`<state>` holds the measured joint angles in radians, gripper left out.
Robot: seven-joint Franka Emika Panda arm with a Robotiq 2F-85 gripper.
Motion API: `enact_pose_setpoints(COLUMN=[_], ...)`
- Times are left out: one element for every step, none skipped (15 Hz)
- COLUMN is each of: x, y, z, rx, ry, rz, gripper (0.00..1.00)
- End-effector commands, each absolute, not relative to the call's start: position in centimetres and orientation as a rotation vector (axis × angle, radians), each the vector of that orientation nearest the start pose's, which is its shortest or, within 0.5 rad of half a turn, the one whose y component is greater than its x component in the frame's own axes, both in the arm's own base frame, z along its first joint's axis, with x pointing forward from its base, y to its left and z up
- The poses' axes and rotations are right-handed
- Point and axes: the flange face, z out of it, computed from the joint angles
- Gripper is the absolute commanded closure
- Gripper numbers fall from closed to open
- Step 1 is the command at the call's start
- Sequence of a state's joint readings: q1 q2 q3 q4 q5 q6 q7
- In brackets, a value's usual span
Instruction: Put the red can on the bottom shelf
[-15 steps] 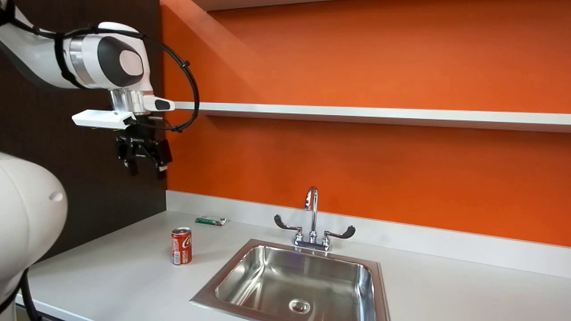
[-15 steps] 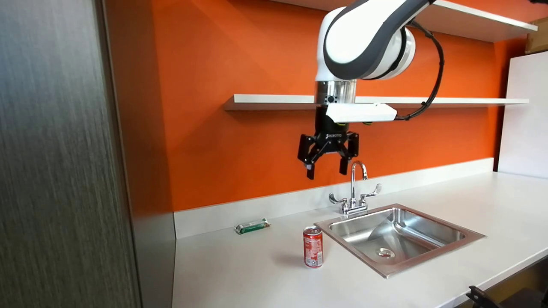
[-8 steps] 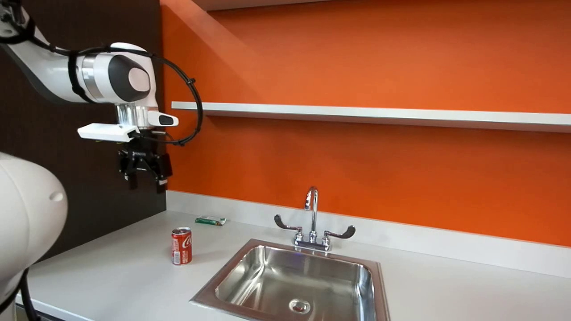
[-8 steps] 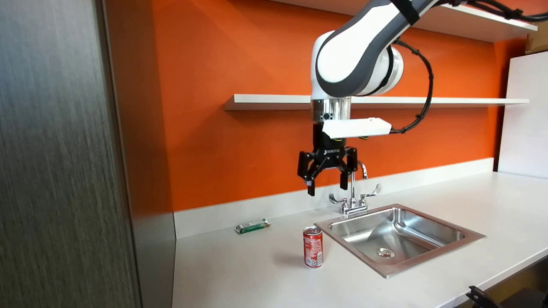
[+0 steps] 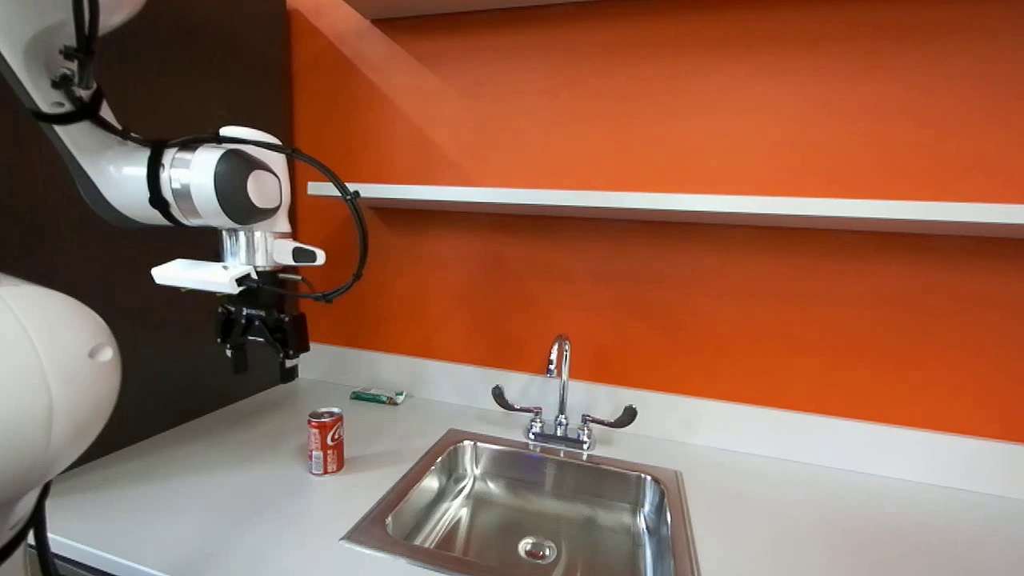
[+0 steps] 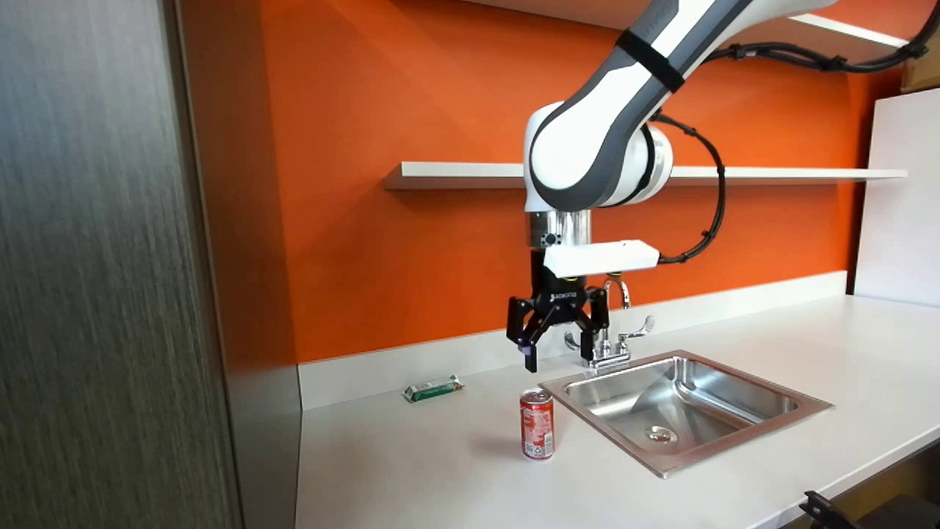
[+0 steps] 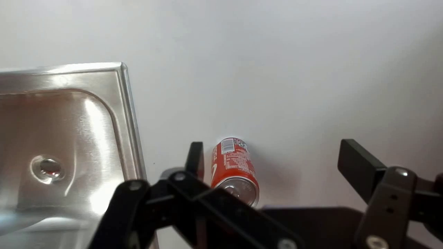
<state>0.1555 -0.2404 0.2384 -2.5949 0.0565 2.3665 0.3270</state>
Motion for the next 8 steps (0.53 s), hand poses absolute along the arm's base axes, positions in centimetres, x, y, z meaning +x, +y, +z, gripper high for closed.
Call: enact_pose_setpoints(x=[40.1, 40.3, 40.5, 40.7, 41.0, 41.2, 41.4, 41.5], y=[16.7, 16.7, 16.7, 16.7, 16.6, 16.6, 16.5, 16.4], z=[31.3, 30.5, 29.7, 29.0, 28.2, 27.4, 26.8, 26.2], rx=[-3.143, -3.140, -3.138, -3.136, -3.133, -3.131, -3.134, -3.138], ry=[0.033, 0.048, 0.054, 0.065, 0.081, 0.094, 0.110, 0.121], rz=[-0.014, -0.016, -0.016, -0.018, -0.023, -0.030, -0.037, -0.047], gripper=[0.00, 0.00, 0.00, 0.00, 0.00, 0.00, 0.00, 0.00])
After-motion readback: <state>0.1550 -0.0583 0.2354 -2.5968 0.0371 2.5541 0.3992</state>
